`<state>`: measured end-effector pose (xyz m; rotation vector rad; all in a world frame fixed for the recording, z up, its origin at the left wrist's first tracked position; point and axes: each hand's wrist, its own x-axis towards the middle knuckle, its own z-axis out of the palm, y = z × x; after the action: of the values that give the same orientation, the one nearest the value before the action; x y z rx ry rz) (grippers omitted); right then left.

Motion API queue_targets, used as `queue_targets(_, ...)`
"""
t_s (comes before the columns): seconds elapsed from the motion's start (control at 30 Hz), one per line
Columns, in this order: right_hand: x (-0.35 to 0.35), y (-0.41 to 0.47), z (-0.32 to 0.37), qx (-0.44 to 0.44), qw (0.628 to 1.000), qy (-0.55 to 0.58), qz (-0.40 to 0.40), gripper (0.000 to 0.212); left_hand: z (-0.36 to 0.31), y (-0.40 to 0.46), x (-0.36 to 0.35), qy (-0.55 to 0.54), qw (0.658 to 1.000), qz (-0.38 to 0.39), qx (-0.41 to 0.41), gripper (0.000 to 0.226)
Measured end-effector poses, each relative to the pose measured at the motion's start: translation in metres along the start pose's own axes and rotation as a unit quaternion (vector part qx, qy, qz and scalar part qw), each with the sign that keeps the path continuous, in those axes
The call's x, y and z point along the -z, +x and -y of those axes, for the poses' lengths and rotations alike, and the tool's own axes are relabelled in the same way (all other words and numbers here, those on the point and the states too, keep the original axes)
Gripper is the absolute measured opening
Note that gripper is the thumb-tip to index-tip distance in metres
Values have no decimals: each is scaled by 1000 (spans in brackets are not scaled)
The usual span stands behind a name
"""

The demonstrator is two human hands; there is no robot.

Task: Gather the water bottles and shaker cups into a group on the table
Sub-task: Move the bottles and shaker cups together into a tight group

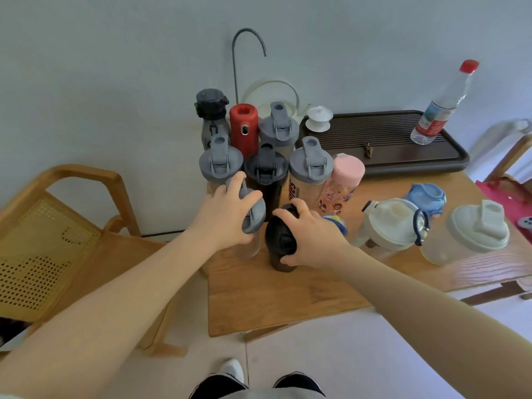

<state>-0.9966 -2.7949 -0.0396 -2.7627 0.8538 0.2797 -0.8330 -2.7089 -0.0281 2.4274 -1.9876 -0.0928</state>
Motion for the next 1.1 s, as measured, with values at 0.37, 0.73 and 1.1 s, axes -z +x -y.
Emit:
queue_targets(0.37,3,33,10,-47,999,0,-19,91,30,-6,0,5,997,-24,-78,75)
queue_targets(0.73,41,-39,-32,-142,964,-39,-222,74,18,7,2,24,994,-73,-80,100)
queue_targets(1.1,70,-75,-112,-141,988,-19,-53,72,-80,82,22,-49,979,-90,-177,66)
